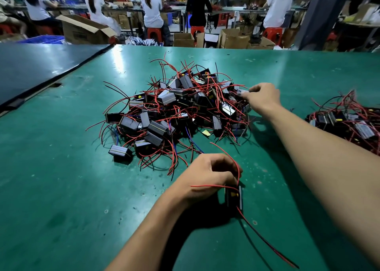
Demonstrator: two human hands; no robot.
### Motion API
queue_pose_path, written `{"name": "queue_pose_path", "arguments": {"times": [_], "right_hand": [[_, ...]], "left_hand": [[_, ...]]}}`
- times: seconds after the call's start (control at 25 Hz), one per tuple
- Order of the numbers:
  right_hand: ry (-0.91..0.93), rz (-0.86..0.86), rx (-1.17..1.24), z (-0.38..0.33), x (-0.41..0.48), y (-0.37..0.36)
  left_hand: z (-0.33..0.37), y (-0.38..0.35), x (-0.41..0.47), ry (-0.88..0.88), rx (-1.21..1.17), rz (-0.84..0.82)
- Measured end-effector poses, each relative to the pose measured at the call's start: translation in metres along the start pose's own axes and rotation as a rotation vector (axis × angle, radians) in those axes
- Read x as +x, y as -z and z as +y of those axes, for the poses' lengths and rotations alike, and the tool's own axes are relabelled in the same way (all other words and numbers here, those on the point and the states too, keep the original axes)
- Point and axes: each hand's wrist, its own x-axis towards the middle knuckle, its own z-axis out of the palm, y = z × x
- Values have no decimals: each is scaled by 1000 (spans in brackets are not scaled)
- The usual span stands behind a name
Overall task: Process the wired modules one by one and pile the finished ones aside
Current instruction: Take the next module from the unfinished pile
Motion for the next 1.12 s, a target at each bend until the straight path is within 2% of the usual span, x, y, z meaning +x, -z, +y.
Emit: {"name": "queue_pose_path", "arguments": {"times": [0.12,0.32,0.48,0.56,0.64,0.68,0.88,1.12], "right_hand": [[-97,33,328,-3,-9,18],[-169,67,629,-11,-31,51],[-385,-146,1032,-18,-59,86],[-402,-332,1166,-8,-79,95],[-381,-507,1145,7,-100,95],[-375,-539,1086,14,-109,91],[-351,-416,881,35,-130,76],[-197,-525,767,34,-149,71]], "left_hand": [[-3,0,1,-22,69,49],[-3,-4,1,-39,125,131],[-1,-11,-1,-61,21,227],[0,-12,-3,-72,-28,288],[2,-13,-5,-84,-19,307],[2,-12,-6,-88,-9,304],[1,-12,-6,-85,37,304],[0,-11,-2,-91,142,432]]}}
